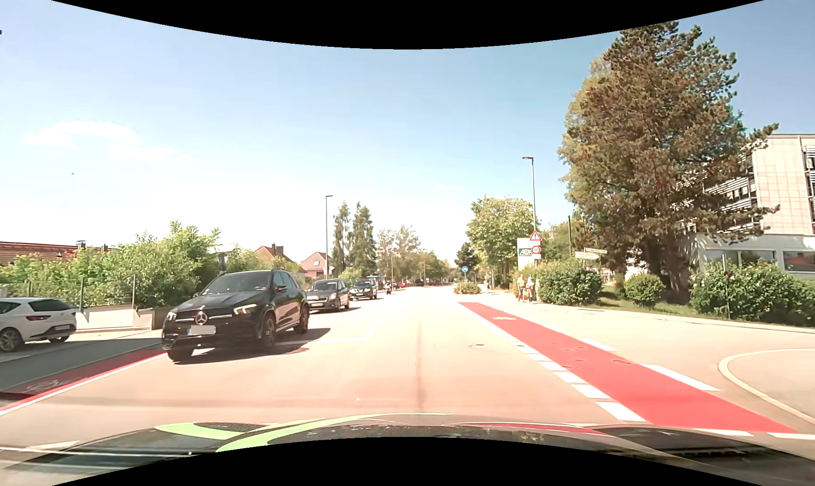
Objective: Follow the waypoints while adhering to traffic rules and regulations
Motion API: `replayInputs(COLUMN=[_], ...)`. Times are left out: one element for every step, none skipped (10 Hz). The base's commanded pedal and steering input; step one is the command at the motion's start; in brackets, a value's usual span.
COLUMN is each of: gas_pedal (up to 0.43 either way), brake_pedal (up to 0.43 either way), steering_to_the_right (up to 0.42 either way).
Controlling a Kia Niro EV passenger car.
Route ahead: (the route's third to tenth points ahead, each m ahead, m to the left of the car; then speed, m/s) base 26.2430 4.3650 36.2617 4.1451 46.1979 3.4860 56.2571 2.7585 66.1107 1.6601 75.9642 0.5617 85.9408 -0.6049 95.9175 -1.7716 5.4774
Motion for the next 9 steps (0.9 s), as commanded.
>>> replayInputs(gas_pedal=[0.358, 0.358, 0.358, 0.358, 0.35, 0.331, 0.319, 0.319, 0.319], brake_pedal=[0.0, 0.0, 0.0, 0.0, 0.0, 0.0, 0.0, 0.0, 0.0], steering_to_the_right=[0.001, 0.002, 0.002, 0.002, 0.002, 0.002, 0.001, 0.002, 0.003])
